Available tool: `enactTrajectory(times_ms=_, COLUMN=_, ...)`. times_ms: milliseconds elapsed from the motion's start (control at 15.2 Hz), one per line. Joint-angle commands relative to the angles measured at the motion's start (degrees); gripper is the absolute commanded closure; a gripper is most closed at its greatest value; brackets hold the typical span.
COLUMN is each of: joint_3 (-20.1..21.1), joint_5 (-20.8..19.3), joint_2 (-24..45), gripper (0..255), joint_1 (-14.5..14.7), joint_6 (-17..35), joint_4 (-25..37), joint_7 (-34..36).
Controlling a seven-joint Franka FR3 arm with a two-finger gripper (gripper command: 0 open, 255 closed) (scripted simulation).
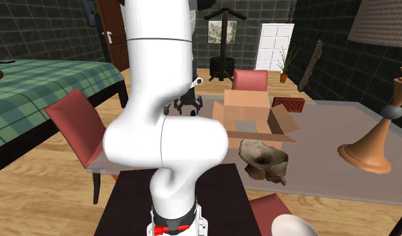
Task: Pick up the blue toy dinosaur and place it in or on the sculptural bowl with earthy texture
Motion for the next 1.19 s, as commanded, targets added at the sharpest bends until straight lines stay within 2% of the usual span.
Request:
enactTrajectory(times_ms=0, joint_3=-0.37, joint_5=0.10, joint_2=4.46, gripper=0, joint_1=-0.22, joint_6=1.98, joint_4=2.63, joint_7=0.84)
enactTrajectory(times_ms=132, joint_3=-0.66, joint_5=0.31, joint_2=7.92, gripper=0, joint_1=-0.40, joint_6=3.20, joint_4=4.95, joint_7=1.31)
enactTrajectory(times_ms=594, joint_3=-0.96, joint_5=-0.08, joint_2=12.95, gripper=0, joint_1=-0.34, joint_6=7.43, joint_4=5.75, joint_7=1.59)
enactTrajectory(times_ms=1122, joint_3=-0.99, joint_5=-0.11, joint_2=13.37, gripper=0, joint_1=-0.33, joint_6=7.76, joint_4=5.84, joint_7=1.62)
